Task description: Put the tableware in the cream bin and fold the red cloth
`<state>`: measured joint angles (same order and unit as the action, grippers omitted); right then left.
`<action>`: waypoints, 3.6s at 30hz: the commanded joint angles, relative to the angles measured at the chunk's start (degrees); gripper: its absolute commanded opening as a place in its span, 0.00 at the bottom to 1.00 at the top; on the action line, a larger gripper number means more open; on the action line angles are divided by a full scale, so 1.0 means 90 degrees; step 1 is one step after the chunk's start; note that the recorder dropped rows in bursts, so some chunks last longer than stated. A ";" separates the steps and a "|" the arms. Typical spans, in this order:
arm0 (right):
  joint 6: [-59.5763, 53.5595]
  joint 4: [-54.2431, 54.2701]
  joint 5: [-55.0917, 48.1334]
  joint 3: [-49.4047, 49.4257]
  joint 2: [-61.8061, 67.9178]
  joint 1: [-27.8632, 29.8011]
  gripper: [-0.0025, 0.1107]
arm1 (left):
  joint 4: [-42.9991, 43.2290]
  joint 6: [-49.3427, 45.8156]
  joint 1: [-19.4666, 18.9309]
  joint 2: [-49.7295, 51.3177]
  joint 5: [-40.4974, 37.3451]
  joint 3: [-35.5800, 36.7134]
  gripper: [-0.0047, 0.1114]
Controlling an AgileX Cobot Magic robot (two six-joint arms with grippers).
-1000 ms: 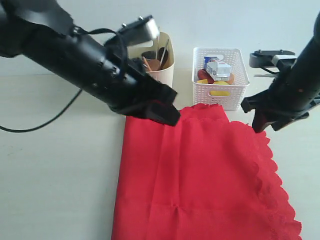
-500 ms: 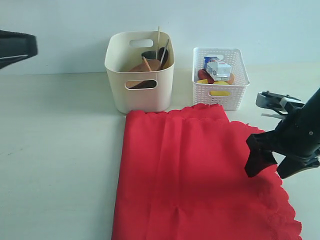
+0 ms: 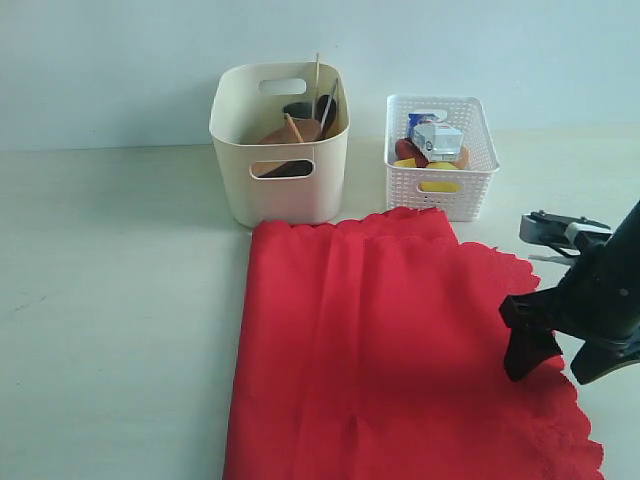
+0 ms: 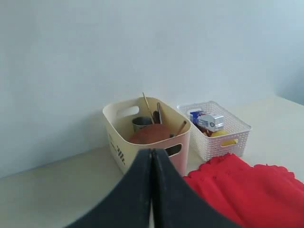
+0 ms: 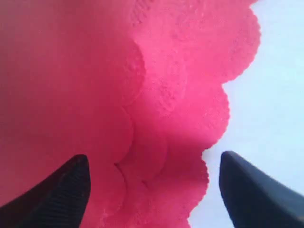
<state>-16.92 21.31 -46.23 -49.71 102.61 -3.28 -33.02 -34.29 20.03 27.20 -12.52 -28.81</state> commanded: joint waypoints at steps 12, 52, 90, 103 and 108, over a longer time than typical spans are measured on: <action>-0.1494 0.1600 -0.0062 0.0029 0.0371 -0.0159 0.54 | 0.0316 0.0024 -0.0016 -0.1281 -0.0036 0.0621 0.04; 0.2085 -0.3499 -0.0540 -0.0541 -0.0313 0.2629 0.02 | 0.0316 0.0024 -0.0016 -0.1324 -0.0212 0.0621 0.04; 0.1029 -0.1817 -0.0065 -0.3159 0.2057 0.5121 0.02 | 0.0651 0.0024 -0.2089 -0.3023 -0.0335 0.3202 0.04; 0.0427 -0.0597 -0.0162 -0.4074 0.2796 0.5121 0.02 | 0.0596 0.0024 -0.2288 -0.3023 -0.0353 0.3202 0.04; -0.0108 0.0592 -0.0329 -0.4629 0.3274 0.5105 0.02 | 0.0553 0.0024 -0.2541 -0.3023 -0.0353 0.3202 0.04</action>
<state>-15.35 19.96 -49.47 -89.59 128.63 42.81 -27.28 -34.28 -1.87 0.39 -15.59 -0.19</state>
